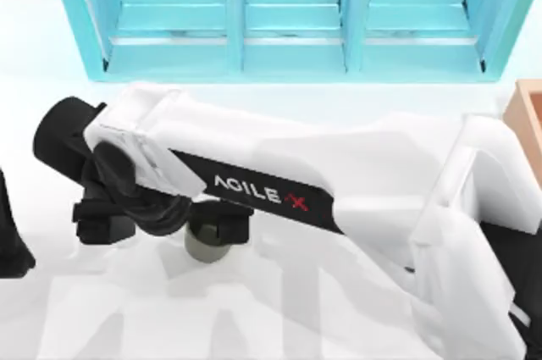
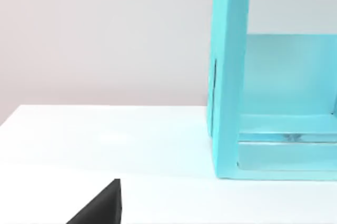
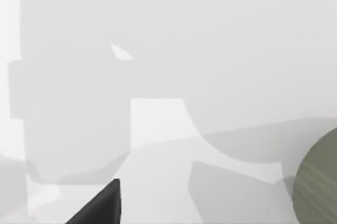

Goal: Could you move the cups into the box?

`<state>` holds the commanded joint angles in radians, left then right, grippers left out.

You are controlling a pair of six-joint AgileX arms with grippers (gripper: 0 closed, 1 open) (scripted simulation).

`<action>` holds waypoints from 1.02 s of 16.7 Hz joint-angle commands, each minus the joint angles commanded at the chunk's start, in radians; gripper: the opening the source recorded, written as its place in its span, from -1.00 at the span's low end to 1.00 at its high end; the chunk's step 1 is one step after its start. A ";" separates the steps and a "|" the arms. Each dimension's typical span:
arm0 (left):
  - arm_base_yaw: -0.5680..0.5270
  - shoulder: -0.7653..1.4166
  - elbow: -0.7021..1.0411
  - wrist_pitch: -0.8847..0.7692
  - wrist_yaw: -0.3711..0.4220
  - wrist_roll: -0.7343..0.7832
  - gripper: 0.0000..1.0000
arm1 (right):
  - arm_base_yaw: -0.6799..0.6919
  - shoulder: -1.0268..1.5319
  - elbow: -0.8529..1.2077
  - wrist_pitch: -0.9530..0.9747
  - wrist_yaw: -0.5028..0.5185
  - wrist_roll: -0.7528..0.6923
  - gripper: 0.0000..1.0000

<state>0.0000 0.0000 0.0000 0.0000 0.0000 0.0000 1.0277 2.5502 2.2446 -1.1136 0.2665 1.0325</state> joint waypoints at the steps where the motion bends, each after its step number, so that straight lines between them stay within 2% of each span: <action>1: 0.000 0.000 0.000 0.000 0.000 0.000 1.00 | 0.000 0.000 0.000 0.000 0.000 0.000 1.00; 3: 0.000 0.000 0.000 0.000 0.000 0.000 1.00 | 0.000 0.000 0.000 0.000 0.000 0.000 1.00; 16: 0.000 0.000 0.000 0.000 0.000 0.000 1.00 | 0.000 0.000 0.000 0.000 0.000 0.000 -0.96; 17: 0.000 0.000 0.000 0.000 0.000 0.000 1.00 | 0.000 0.000 0.000 0.000 0.000 0.000 -1.00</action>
<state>0.0000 0.0000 0.0000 0.0000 0.0000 0.0000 1.0277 2.5502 2.2446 -1.1136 0.2665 1.0325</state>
